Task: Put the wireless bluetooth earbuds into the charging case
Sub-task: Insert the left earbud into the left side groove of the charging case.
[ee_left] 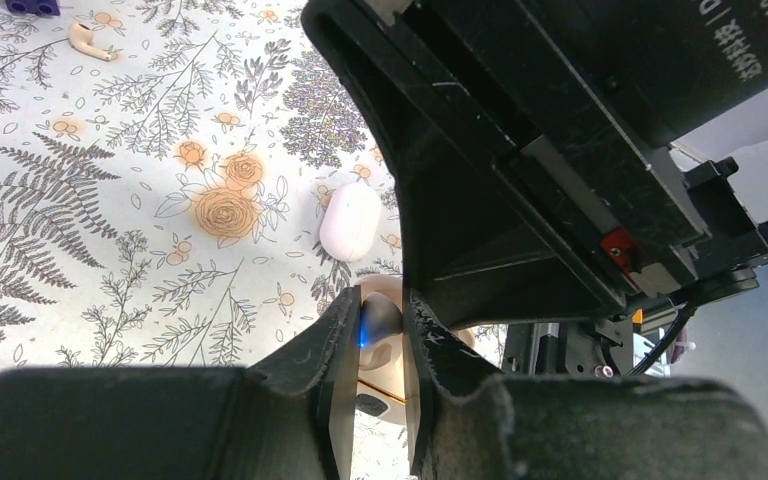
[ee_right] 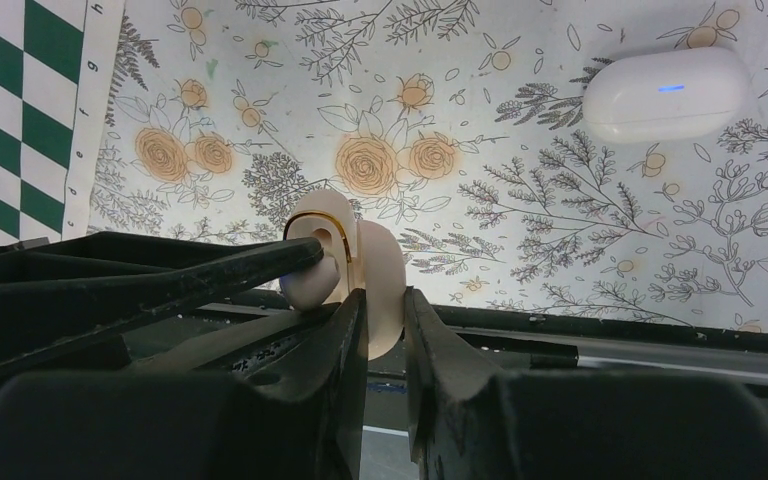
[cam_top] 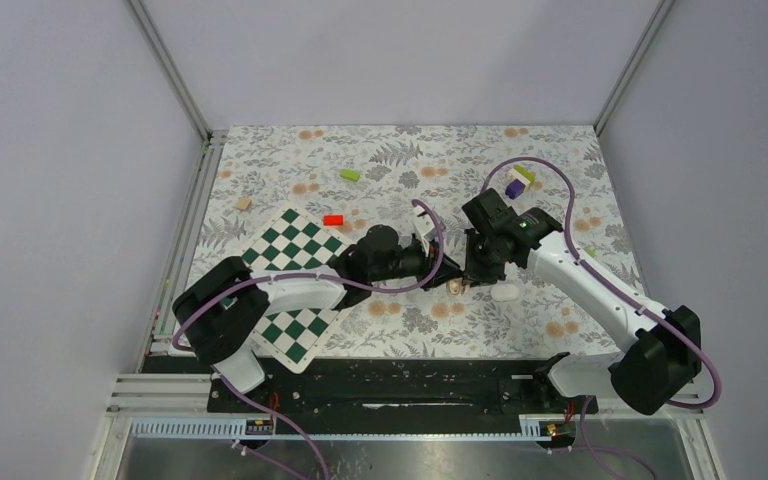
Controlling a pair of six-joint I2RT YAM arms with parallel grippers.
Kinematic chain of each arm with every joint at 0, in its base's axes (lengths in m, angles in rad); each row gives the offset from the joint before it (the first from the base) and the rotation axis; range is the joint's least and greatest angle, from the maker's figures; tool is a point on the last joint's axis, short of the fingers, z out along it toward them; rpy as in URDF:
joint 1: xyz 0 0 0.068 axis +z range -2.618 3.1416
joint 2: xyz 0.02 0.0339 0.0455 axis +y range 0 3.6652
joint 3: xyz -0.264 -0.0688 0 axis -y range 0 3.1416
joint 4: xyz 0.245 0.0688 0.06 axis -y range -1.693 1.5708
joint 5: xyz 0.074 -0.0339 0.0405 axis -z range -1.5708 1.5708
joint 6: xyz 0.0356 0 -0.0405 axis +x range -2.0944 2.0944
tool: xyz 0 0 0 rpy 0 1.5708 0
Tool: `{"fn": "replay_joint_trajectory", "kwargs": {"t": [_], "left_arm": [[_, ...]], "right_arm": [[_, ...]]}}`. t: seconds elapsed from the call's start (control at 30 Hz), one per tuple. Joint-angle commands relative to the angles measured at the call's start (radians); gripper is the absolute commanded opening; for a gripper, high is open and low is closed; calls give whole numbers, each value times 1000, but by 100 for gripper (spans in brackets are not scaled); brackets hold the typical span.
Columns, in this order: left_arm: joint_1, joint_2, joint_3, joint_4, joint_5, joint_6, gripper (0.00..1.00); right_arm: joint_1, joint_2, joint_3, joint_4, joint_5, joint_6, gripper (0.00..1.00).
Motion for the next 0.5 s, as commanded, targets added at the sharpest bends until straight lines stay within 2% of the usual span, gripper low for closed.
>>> {"fn": "replay_joint_trajectory", "kwargs": {"t": [0.0, 0.23, 0.47], "left_arm": [[-4, -18, -24, 61, -36, 21, 0], [15, -16, 32, -33, 146, 95, 0], [40, -47, 57, -109, 256, 107, 0]], "right_arm": [[12, -18, 26, 56, -62, 15, 0], [13, -35, 3, 60, -72, -36, 0], [13, -39, -30, 53, -101, -121, 0]]}}
